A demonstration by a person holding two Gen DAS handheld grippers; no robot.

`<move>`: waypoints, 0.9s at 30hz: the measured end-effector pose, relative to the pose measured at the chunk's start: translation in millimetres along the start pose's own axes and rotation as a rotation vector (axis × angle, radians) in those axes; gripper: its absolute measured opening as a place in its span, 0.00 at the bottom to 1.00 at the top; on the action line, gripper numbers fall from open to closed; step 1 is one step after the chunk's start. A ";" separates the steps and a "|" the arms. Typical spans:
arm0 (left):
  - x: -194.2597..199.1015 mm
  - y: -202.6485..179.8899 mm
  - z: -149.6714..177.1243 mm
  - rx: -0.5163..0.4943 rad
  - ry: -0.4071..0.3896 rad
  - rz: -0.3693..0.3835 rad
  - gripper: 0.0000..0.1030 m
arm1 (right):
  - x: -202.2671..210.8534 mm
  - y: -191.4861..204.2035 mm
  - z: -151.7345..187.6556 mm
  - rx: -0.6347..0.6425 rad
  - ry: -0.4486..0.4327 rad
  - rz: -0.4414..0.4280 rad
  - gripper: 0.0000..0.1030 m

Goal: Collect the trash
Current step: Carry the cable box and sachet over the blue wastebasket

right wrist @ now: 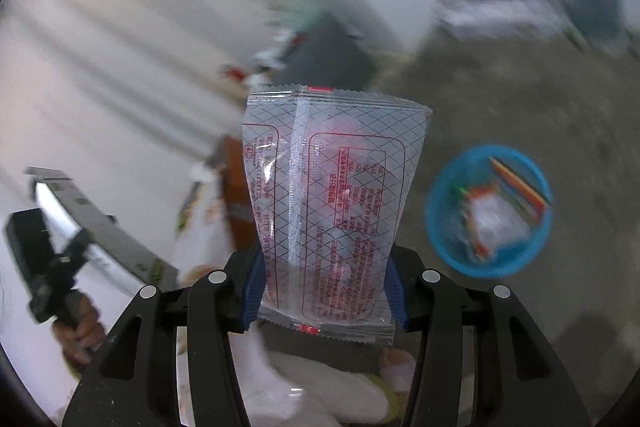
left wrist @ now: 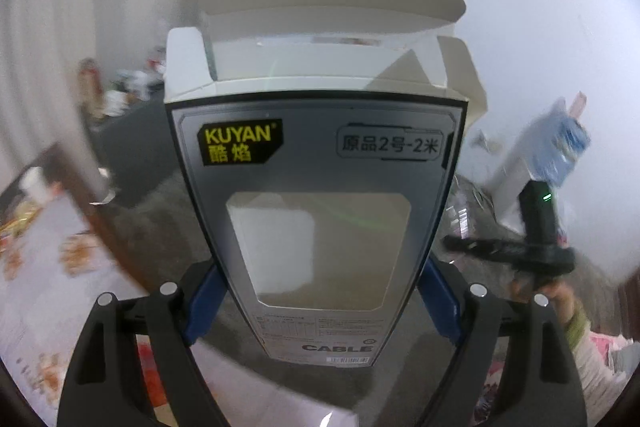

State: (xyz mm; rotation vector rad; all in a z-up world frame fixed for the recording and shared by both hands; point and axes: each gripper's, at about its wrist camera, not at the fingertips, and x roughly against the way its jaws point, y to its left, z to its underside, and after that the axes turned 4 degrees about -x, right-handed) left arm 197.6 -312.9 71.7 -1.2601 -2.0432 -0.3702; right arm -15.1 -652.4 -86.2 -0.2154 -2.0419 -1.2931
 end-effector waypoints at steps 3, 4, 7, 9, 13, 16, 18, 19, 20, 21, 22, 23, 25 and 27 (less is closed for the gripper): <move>-62.7 -20.4 -3.3 -0.022 0.084 0.026 0.80 | -21.3 -30.8 1.5 -0.063 0.018 0.045 0.46; -87.9 -26.7 -1.9 -0.031 0.123 0.029 0.81 | -41.9 -58.3 0.5 -0.133 0.038 0.065 0.46; -136.1 -30.7 1.6 -0.025 0.199 0.023 0.81 | -71.5 -91.0 -4.6 -0.222 0.063 0.075 0.46; -167.6 -30.0 4.0 -0.004 0.241 0.030 0.80 | -99.4 -104.2 -15.3 -0.252 0.084 0.104 0.48; -204.3 -30.0 12.9 0.026 0.301 0.025 0.80 | -132.2 -127.9 -24.2 -0.279 0.113 0.165 0.51; -215.5 -27.9 18.5 0.037 0.327 0.017 0.81 | -157.3 -150.8 -25.2 -0.309 0.147 0.224 0.59; -223.4 -31.4 20.4 0.042 0.343 0.008 0.81 | -176.3 -165.9 -25.7 -0.332 0.168 0.261 0.72; -228.4 -31.5 19.6 0.045 0.352 0.004 0.81 | -185.1 -170.4 -25.9 -0.332 0.180 0.283 0.75; -235.0 -34.2 17.6 0.049 0.358 0.002 0.81 | -192.0 -174.5 -25.8 -0.334 0.189 0.313 0.77; -241.4 -36.4 16.8 0.054 0.364 0.000 0.81 | -194.3 -177.1 -24.9 -0.337 0.191 0.331 0.78; -244.2 -35.3 13.6 0.056 0.369 -0.002 0.81 | -195.8 -178.5 -24.0 -0.340 0.188 0.339 0.79; -246.6 -39.9 12.3 0.056 0.377 -0.002 0.81 | -195.9 -178.6 -23.6 -0.335 0.181 0.332 0.83; -251.3 -51.2 12.8 0.052 0.390 -0.003 0.81 | -195.2 -176.0 -26.2 -0.316 0.167 0.339 0.83; -250.4 -52.1 18.7 0.052 0.400 -0.002 0.81 | -189.0 -177.5 -29.8 -0.299 0.143 0.344 0.83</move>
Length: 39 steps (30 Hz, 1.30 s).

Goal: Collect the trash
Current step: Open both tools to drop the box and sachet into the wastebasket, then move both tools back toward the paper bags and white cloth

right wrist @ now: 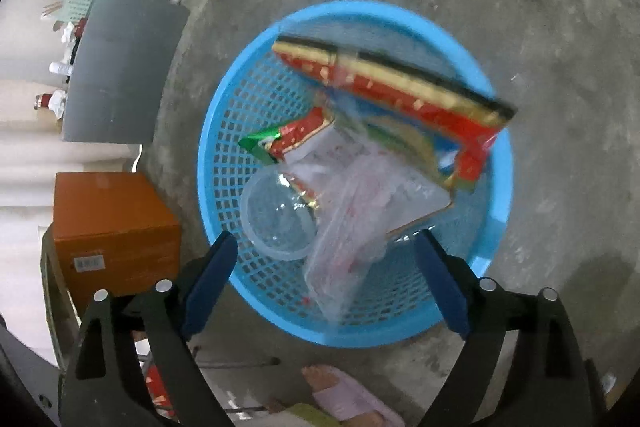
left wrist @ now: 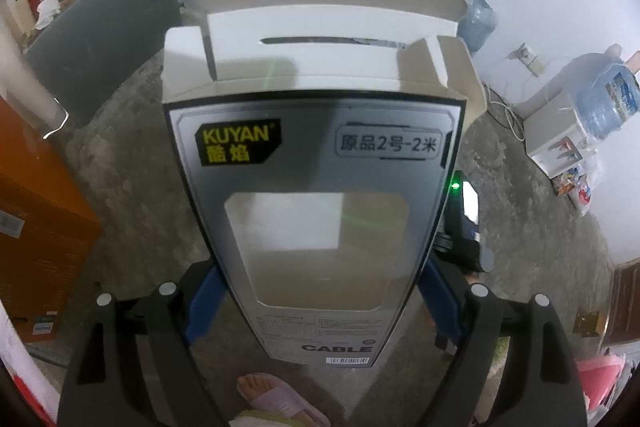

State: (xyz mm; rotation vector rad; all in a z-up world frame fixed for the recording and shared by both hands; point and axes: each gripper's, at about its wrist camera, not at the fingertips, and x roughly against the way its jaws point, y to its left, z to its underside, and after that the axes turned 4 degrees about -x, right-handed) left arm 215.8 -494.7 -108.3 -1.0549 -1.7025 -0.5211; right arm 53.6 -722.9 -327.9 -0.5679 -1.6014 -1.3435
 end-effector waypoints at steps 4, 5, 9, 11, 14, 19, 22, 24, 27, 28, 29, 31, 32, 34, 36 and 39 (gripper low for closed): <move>-19.4 -5.0 -9.0 0.020 0.040 0.031 0.81 | 38.1 -18.8 10.1 -0.044 -0.101 -0.046 0.83; -29.4 -5.2 -11.0 0.027 0.048 0.039 0.81 | 45.8 -27.0 14.4 -0.059 -0.125 -0.060 0.83; -58.6 -28.2 -33.5 0.075 0.075 0.100 0.86 | 76.1 -58.6 44.8 -0.158 -0.202 -0.113 0.83; -83.1 -36.3 -45.0 0.093 0.117 0.123 0.95 | 80.7 -70.4 62.8 -0.191 -0.203 -0.118 0.83; -109.2 -31.3 -46.1 0.164 0.183 0.101 0.95 | 77.7 -82.9 89.1 -0.205 -0.171 -0.092 0.83; -101.8 -11.7 -24.6 0.274 0.189 0.154 0.95 | 64.1 -93.9 122.1 -0.193 -0.103 -0.074 0.83; -75.0 -3.9 -16.9 0.229 0.171 0.128 0.95 | 64.4 -94.1 124.7 -0.181 -0.105 -0.070 0.83; -52.4 7.2 -12.1 0.206 0.152 0.126 0.95 | 68.0 -89.6 121.7 -0.170 -0.126 -0.061 0.83; -12.6 20.2 -0.5 0.175 0.111 0.139 0.95 | 75.4 -73.0 116.9 -0.123 -0.174 -0.075 0.83; 4.6 23.8 5.6 0.158 0.094 0.147 0.95 | 78.9 -67.3 113.3 -0.109 -0.184 -0.080 0.83; 17.7 27.1 10.5 0.145 0.077 0.148 0.95 | 84.1 -58.7 109.1 -0.089 -0.196 -0.088 0.83; 56.1 39.4 27.8 0.117 0.022 0.127 0.95 | 90.8 -47.1 106.4 -0.059 -0.218 -0.101 0.83; 72.3 45.7 36.8 0.110 -0.005 0.122 0.95 | 94.9 -40.7 106.1 -0.042 -0.227 -0.110 0.83; 103.4 57.9 55.4 0.101 -0.049 0.105 0.95 | 103.5 -25.3 108.3 -0.005 -0.240 -0.122 0.83; 141.2 74.4 82.8 0.117 -0.111 0.106 0.95 | 109.6 -10.6 115.6 0.039 -0.244 -0.136 0.83; 199.7 101.2 132.6 0.179 -0.236 0.103 0.95 | 118.4 8.0 129.6 0.108 -0.246 -0.145 0.83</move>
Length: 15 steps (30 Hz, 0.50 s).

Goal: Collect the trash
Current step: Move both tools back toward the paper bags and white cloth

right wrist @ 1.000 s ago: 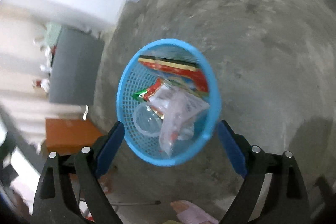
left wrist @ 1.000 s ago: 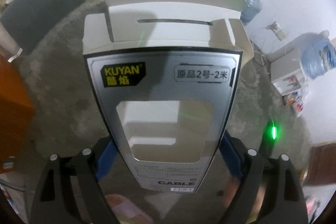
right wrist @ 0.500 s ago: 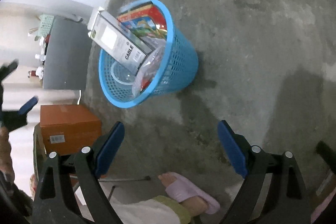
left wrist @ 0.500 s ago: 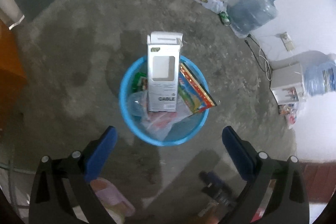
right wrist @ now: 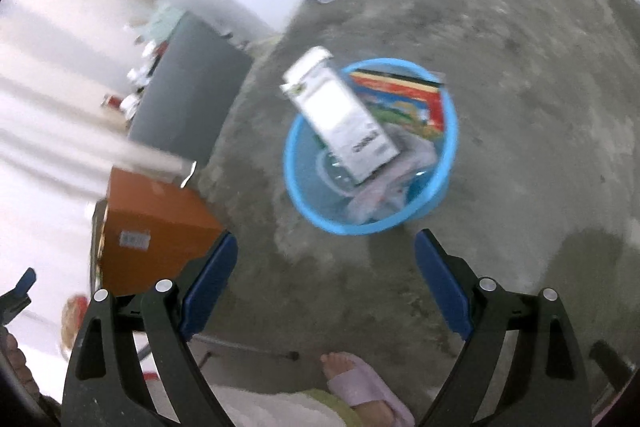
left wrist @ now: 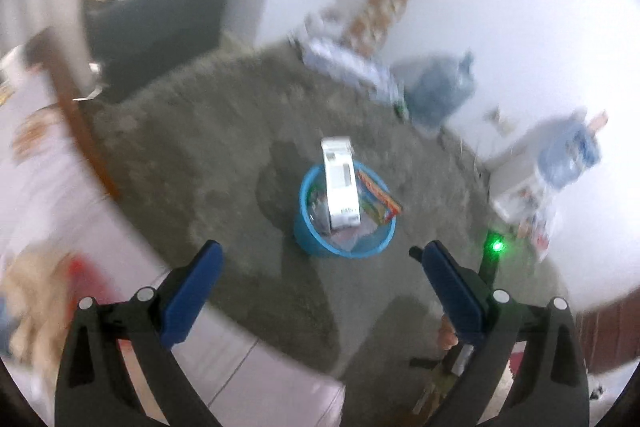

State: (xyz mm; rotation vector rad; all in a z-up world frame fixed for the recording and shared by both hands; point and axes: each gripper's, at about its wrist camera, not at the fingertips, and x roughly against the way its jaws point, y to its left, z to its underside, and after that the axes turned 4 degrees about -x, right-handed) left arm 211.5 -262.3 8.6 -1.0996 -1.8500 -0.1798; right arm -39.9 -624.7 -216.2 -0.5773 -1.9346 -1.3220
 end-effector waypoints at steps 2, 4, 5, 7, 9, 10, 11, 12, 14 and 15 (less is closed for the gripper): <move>51.4 21.5 29.7 0.040 -0.105 -0.033 0.95 | 8.2 16.1 9.1 0.047 -0.002 -0.016 0.83; 82.9 34.4 53.2 0.068 -0.175 -0.074 0.95 | 18.3 35.0 18.5 0.106 -0.006 -0.033 0.83; 107.5 45.1 73.9 0.092 -0.222 -0.116 0.95 | 22.0 43.9 22.8 0.137 -0.006 -0.042 0.83; 140.6 60.5 104.9 0.136 -0.289 -0.157 0.95 | 28.3 59.9 30.0 0.191 -0.002 -0.057 0.83; 162.8 72.4 133.0 0.179 -0.333 -0.189 0.95 | 34.9 82.0 37.7 0.259 0.002 -0.085 0.83; 176.3 80.3 152.7 0.206 -0.355 -0.207 0.95 | 38.0 92.6 41.4 0.289 0.005 -0.099 0.83; 183.0 85.2 165.4 0.223 -0.365 -0.221 0.95 | 41.7 103.9 45.9 0.319 0.008 -0.115 0.83; 191.8 92.3 182.9 0.250 -0.379 -0.248 0.95 | 46.6 119.3 52.9 0.357 0.010 -0.140 0.83; 199.8 103.2 208.8 0.288 -0.396 -0.294 0.95 | 51.2 141.2 63.7 0.409 0.022 -0.180 0.83; 203.1 108.9 221.4 0.312 -0.400 -0.316 0.95 | 52.9 154.5 71.5 0.435 0.033 -0.206 0.83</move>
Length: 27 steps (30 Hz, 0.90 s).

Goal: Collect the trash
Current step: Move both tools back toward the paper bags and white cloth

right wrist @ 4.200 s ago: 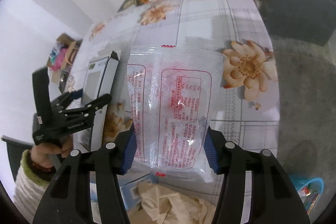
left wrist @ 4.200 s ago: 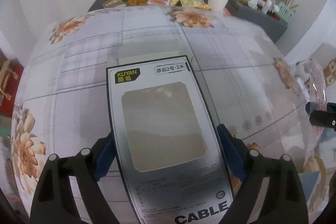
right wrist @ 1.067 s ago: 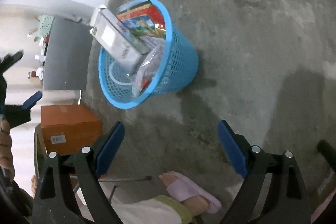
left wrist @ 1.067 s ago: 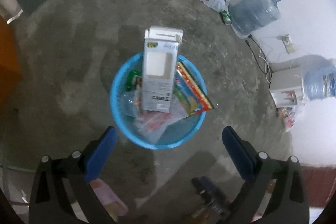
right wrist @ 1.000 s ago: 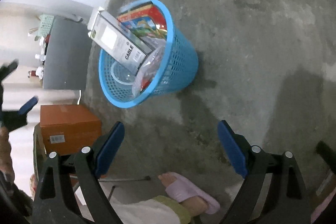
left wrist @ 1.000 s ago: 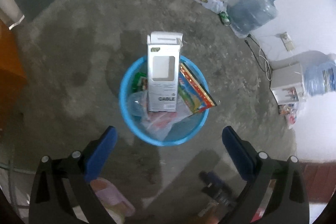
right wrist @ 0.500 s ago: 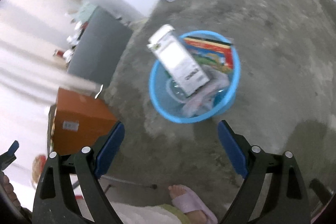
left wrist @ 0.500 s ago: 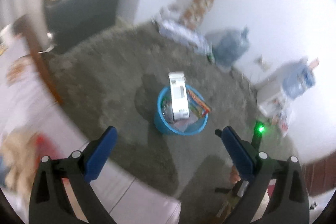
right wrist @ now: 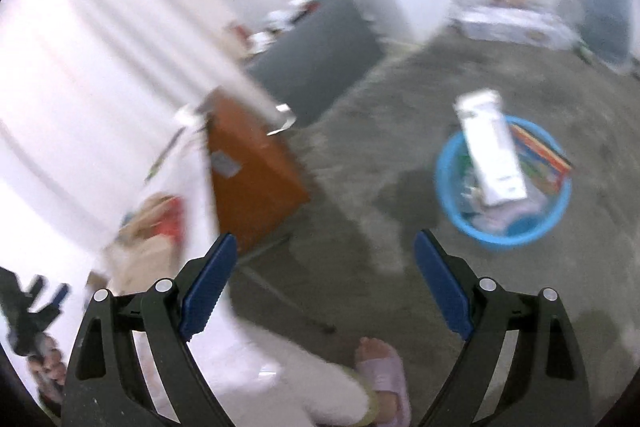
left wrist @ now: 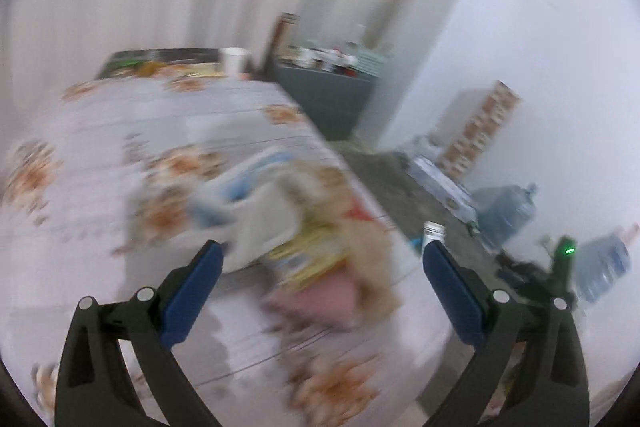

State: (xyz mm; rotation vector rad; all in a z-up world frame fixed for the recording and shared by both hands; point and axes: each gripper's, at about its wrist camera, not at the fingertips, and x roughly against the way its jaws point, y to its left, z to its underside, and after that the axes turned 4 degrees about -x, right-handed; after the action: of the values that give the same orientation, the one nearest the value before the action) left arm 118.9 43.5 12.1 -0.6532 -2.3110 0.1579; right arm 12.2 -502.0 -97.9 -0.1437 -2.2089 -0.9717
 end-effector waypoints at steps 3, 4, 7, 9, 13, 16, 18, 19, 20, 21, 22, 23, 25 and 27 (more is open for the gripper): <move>7.6 21.7 21.2 0.052 0.004 -0.029 0.95 | -9.5 44.1 8.3 0.053 0.036 -0.073 0.83; 9.2 27.8 26.9 0.066 0.007 -0.031 0.95 | -13.7 58.9 12.3 0.071 0.052 -0.100 0.83; 12.5 40.1 45.2 0.089 0.015 -0.027 0.95 | -28.2 100.9 25.5 0.137 0.109 -0.167 0.83; 10.1 44.5 55.3 0.085 0.024 -0.036 0.95 | -42.1 130.1 39.0 0.180 0.165 -0.212 0.84; 3.5 41.5 68.7 0.073 0.031 -0.013 0.95 | -68.7 162.4 57.4 0.203 0.258 -0.232 0.85; -2.8 40.6 75.4 0.089 0.048 0.035 0.95 | -85.5 185.0 69.8 0.205 0.303 -0.188 0.85; -4.5 40.3 79.7 0.094 0.052 0.053 0.95 | -99.9 189.1 72.1 0.180 0.326 -0.155 0.85; -4.3 40.9 80.7 0.094 0.049 0.056 0.95 | -102.5 190.8 77.0 0.166 0.336 -0.156 0.85; -4.0 41.9 81.0 0.092 0.045 0.056 0.95 | -108.0 189.9 77.1 0.145 0.345 -0.147 0.85; -3.6 43.1 79.5 0.089 0.039 0.057 0.95 | -109.9 189.5 77.9 0.134 0.346 -0.138 0.85; -2.3 43.6 78.4 0.085 0.031 0.057 0.95 | -112.3 188.4 77.8 0.125 0.347 -0.132 0.85; -0.5 43.7 75.2 0.083 0.017 0.057 0.95 | -112.7 189.0 77.9 0.121 0.346 -0.131 0.84; 0.4 44.7 67.6 0.079 -0.010 0.053 0.95 | -114.7 186.4 78.0 0.113 0.344 -0.118 0.81; -0.4 44.2 60.0 0.073 -0.029 0.054 0.95 | -118.8 185.6 79.9 0.101 0.350 -0.113 0.74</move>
State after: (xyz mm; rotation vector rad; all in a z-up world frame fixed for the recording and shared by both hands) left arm 96.8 85.9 -45.2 -0.6804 -2.3047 0.2777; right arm 122.4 -295.1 -100.2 0.1872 -1.9520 -0.8682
